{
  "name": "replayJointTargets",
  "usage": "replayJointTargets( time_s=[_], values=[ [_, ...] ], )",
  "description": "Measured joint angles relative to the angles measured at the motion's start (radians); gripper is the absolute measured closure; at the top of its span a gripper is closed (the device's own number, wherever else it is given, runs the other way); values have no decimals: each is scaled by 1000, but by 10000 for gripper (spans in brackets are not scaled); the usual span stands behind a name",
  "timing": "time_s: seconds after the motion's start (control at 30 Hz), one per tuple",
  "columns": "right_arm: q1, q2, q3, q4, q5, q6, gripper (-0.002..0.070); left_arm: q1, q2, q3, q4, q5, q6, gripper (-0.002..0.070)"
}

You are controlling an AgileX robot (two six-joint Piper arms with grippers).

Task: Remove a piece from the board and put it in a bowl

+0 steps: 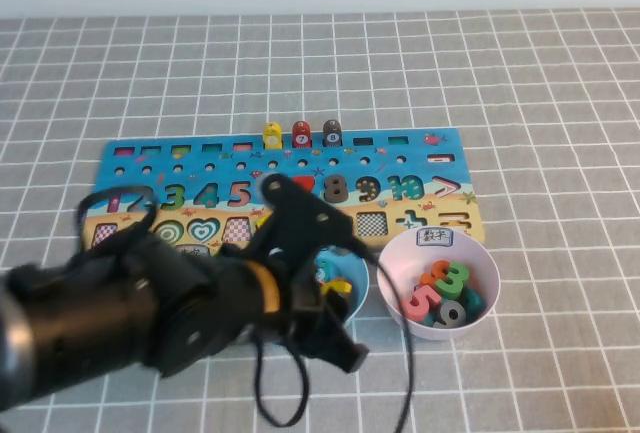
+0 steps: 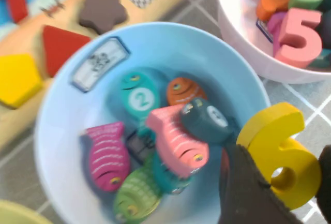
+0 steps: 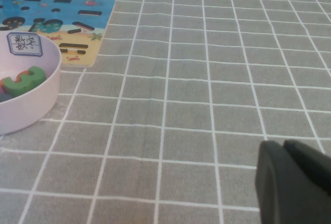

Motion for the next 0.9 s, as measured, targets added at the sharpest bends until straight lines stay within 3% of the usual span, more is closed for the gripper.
replayJointTargets(
  time_s=[0.3,0.9],
  values=[
    [0,0,0,0,0,0,694,-86,167,-276,-15,266,-28,426],
    [0,0,0,0,0,0,694,-126,392,-594,-54,424,-252,427]
  ],
)
